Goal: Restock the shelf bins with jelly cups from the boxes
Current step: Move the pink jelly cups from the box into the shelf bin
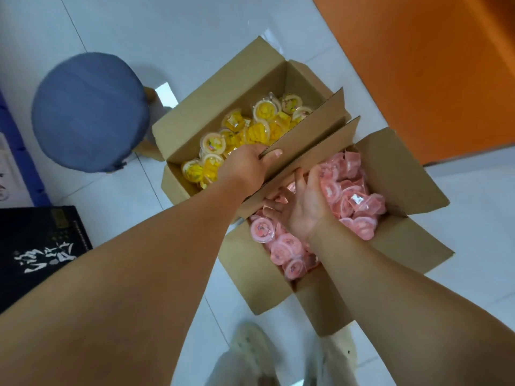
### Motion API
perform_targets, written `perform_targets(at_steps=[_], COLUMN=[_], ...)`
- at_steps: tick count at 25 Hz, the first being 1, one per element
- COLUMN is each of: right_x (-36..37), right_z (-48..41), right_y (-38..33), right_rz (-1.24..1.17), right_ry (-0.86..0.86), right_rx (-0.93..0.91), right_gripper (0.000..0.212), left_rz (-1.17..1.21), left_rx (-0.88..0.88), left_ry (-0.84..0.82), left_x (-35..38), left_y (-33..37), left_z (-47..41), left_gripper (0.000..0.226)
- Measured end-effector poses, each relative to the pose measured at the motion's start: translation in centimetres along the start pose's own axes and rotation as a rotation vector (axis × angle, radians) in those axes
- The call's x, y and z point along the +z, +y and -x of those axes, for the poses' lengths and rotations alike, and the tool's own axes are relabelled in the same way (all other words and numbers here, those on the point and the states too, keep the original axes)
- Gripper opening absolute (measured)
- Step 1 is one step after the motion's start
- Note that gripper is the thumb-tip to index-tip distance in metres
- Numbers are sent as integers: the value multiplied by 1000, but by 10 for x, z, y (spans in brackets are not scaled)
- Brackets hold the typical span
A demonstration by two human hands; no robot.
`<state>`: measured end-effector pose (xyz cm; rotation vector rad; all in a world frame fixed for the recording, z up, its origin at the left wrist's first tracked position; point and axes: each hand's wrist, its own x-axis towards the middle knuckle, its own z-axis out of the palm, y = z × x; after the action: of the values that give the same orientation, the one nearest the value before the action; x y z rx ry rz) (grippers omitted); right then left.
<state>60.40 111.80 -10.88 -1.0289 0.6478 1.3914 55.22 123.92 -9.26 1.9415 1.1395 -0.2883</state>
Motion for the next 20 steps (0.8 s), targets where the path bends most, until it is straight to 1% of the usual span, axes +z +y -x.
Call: perform_targets(at_steps=[5, 9, 13, 15, 20], right_x=[61, 100, 143, 165, 220], right_z=[-46, -82, -113, -125, -165], right_y=[-53, -85, -117, -135, -180], right_rz=[12, 5, -67, -54, -8], right_ry=[-11, -13, -25, -44, -59], right_rx=[-17, -29, -12, -7, 8], right_gripper=[62, 65, 68, 68, 72], left_rz=[-15, -43, -59, -57, -35], left_rx=[42, 60, 63, 53, 46], left_ry=[2, -31, -28, -17, 3], left_x=[-49, -89, -126, -144, -191], left_y=[12, 24, 38, 42, 52], left_z=[-81, -136, -179, -204, -265], left_gripper=[34, 42, 41, 39, 41])
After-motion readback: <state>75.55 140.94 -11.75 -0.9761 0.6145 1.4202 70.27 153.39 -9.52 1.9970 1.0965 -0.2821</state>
